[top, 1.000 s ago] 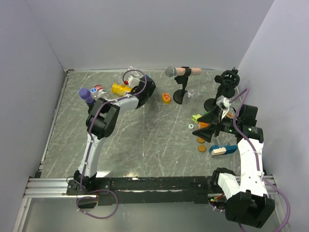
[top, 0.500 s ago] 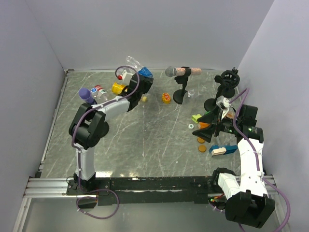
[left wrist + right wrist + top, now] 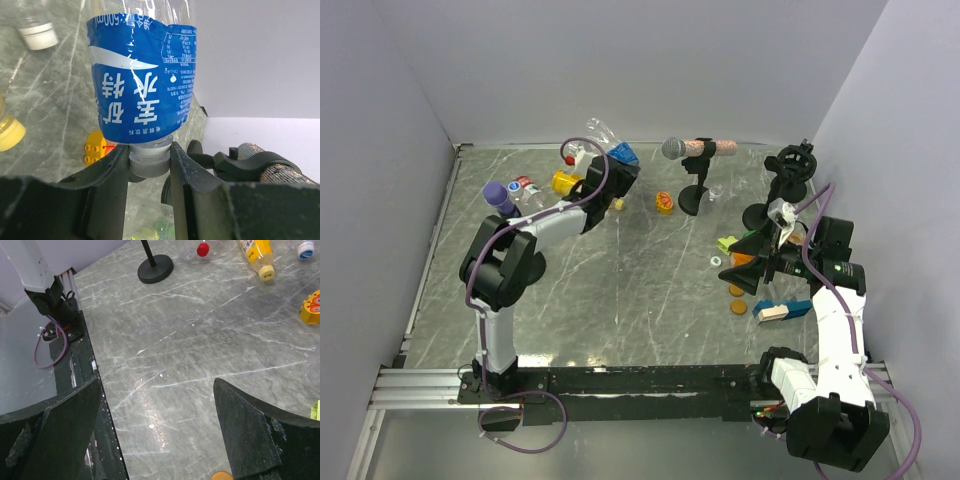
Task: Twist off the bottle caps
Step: Pass from the left arm to the right, then unscrew the bottle cap from the plastic bottle.
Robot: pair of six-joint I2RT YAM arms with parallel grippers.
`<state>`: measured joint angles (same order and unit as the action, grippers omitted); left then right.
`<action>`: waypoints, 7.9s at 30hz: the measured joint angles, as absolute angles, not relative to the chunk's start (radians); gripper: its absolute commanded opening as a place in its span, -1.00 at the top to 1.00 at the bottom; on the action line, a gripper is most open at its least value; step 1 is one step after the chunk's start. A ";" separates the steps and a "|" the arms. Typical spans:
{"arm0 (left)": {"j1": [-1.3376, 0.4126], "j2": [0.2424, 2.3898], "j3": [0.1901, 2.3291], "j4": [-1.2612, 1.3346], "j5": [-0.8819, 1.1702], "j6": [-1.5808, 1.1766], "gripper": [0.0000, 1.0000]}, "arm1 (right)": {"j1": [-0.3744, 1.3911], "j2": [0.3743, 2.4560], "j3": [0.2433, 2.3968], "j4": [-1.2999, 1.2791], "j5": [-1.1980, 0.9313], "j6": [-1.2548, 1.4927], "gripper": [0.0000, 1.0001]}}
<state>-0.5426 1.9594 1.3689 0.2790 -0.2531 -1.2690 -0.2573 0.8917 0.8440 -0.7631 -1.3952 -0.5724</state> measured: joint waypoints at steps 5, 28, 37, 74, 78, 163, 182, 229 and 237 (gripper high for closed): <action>-0.537 1.982 1.429 0.265 -0.208 -1.267 0.77 | -0.257 0.892 0.844 -0.764 -1.395 -0.575 -0.98; -0.511 2.148 1.637 0.225 -0.074 -1.272 0.79 | -0.257 0.892 0.844 -0.774 -1.396 -0.586 -0.98; -0.509 2.118 1.551 0.243 -0.034 -1.243 0.81 | -0.257 0.891 0.844 -0.780 -1.396 -0.595 -0.99; -0.922 1.008 1.021 -0.658 0.143 -0.146 0.87 | -0.022 1.027 1.285 -1.142 -1.369 -0.836 -0.99; -1.036 1.126 1.061 -0.680 0.092 -0.062 0.88 | 0.023 1.023 1.230 -0.945 -1.304 -0.527 -0.98; -0.973 0.944 0.782 0.174 0.396 -0.163 -0.97 | 0.185 1.133 0.989 -1.348 -1.268 -1.327 0.68; -0.971 1.110 0.829 0.173 0.599 -0.222 0.24 | 0.185 1.145 0.989 -1.353 -1.273 -1.326 0.68; -0.889 0.945 0.794 -0.049 0.294 -0.743 -0.93 | 0.150 1.093 0.929 -1.090 -1.215 -1.053 0.69; -0.889 0.923 0.794 -0.132 0.488 -0.014 -0.93 | 0.150 1.103 0.929 -1.155 -1.224 -1.136 0.68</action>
<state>-0.8894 0.9230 0.7937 -0.1322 0.4885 -0.0135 0.1497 1.1027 0.9291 -1.1553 -1.2243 -1.1358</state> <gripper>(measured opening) 0.967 0.393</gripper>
